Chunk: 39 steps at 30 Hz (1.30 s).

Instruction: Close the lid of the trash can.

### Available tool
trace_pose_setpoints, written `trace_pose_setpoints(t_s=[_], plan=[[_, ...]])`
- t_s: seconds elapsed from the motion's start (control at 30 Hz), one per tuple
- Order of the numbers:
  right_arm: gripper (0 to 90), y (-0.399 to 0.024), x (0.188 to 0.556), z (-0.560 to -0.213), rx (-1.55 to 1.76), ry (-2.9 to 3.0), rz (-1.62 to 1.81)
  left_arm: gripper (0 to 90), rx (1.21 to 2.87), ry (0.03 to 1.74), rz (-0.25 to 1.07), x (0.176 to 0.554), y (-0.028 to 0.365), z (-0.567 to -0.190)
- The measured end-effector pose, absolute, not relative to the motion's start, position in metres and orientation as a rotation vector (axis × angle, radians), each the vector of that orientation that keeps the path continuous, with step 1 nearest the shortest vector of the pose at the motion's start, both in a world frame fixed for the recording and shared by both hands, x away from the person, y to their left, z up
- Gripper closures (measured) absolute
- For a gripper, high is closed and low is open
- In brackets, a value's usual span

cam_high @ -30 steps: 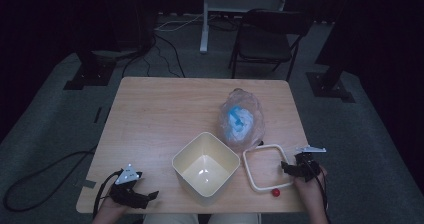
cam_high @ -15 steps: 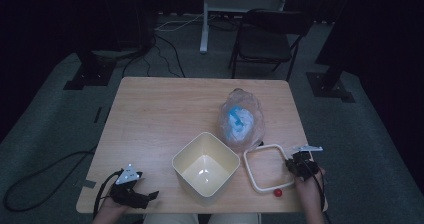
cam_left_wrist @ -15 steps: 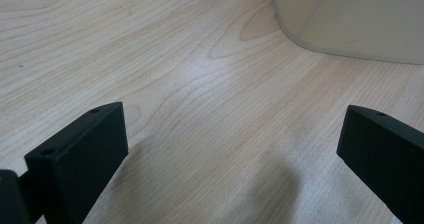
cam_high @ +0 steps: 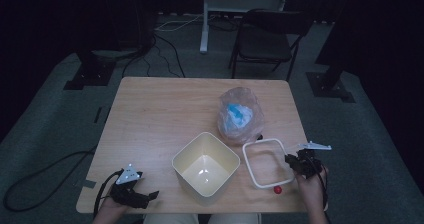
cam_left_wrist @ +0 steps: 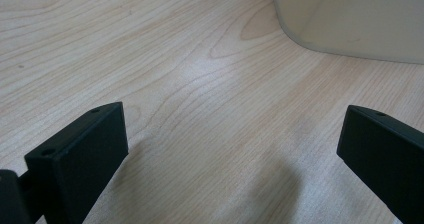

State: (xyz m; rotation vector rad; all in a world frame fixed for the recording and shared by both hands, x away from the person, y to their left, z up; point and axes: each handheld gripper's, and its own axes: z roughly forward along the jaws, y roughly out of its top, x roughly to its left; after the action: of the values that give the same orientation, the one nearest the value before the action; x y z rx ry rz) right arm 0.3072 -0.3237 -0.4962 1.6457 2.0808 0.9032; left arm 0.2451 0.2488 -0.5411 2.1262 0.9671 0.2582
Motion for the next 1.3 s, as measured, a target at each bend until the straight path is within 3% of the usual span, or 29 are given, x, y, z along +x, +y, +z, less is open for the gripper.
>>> trace_pose_setpoints(t_s=[0.67,1.3], plan=[[81.7,-0.318,0.293,-0.437,1.515,2.039,1.12,0.5,2.132,0.97,0.256,0.246,0.248,-0.541],[81.6,-0.248,0.306,-0.385,1.247,2.174,1.224,0.5,2.131,0.975,0.263,0.245,0.248,-0.542]])
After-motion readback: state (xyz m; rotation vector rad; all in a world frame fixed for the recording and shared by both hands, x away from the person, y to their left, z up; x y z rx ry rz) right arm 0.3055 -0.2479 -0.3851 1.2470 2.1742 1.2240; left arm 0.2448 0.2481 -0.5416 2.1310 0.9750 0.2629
